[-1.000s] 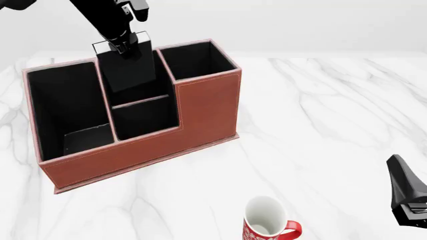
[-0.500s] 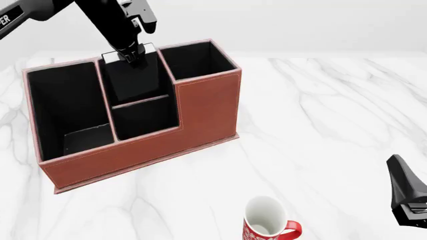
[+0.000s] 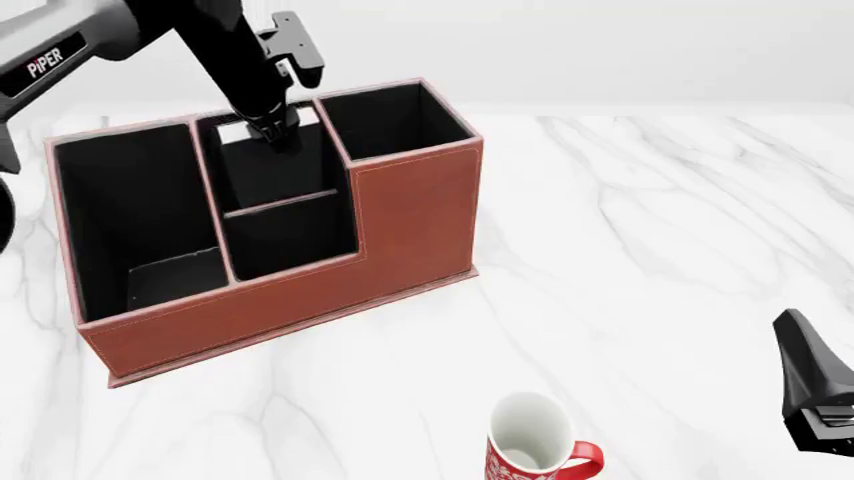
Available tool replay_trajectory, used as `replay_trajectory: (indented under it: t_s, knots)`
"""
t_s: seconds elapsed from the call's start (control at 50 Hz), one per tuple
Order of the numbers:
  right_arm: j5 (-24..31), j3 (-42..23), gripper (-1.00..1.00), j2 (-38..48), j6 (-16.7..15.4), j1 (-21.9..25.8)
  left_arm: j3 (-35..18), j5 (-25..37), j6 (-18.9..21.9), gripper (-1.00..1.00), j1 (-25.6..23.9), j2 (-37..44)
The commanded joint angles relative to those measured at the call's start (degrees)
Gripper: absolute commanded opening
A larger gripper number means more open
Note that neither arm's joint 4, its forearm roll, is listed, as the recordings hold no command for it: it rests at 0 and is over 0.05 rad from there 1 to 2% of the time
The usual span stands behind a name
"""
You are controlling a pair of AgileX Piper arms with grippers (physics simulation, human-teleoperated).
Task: Pick up the book and place it in the front compartment of the caddy.
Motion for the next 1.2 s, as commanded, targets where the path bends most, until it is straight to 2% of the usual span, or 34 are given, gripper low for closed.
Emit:
replay_trajectory:
  t_s: [0.02, 0.04, 0.14, 0.4, 0.42, 0.78, 1.0, 1.2]
  knots:
    - [0.01, 0.03, 1.00, -0.04, -0.03, 0.02, 0.39, -0.59, 0.90, -1.00, -0.12, 0.55]
    - [0.01, 0.03, 1.00, -0.04, -0.02, 0.01, -0.19, -0.31, -0.42, -1.00, -1.17, 0.70]
    - [0.01, 0.03, 1.00, -0.04, -0.01, 0.01, 2.22, -1.78, 0.69, -1.00, -0.37, 0.58]
    - [0.01, 0.03, 1.00, -0.04, -0.01, 0.00, 2.98, -2.32, -0.43, -1.00, -0.91, 0.56]
    - [0.01, 0.03, 1.00, -0.04, -0.01, 0.01, 2.53, -1.98, -0.83, 1.00, -1.23, 0.46]
    - [0.01, 0.03, 1.00, -0.06, -0.02, 0.02, 3.13, -1.10, 0.37, 1.00, -0.44, -2.10]
    - [0.01, 0.03, 1.00, -0.04, -0.02, 0.01, 8.28, -1.67, 1.50, 1.00, -0.62, -7.37]
    - [0.01, 0.03, 1.00, -0.04, -0.01, 0.01, 15.60, -3.49, 1.87, 1.00, -1.21, -13.15]
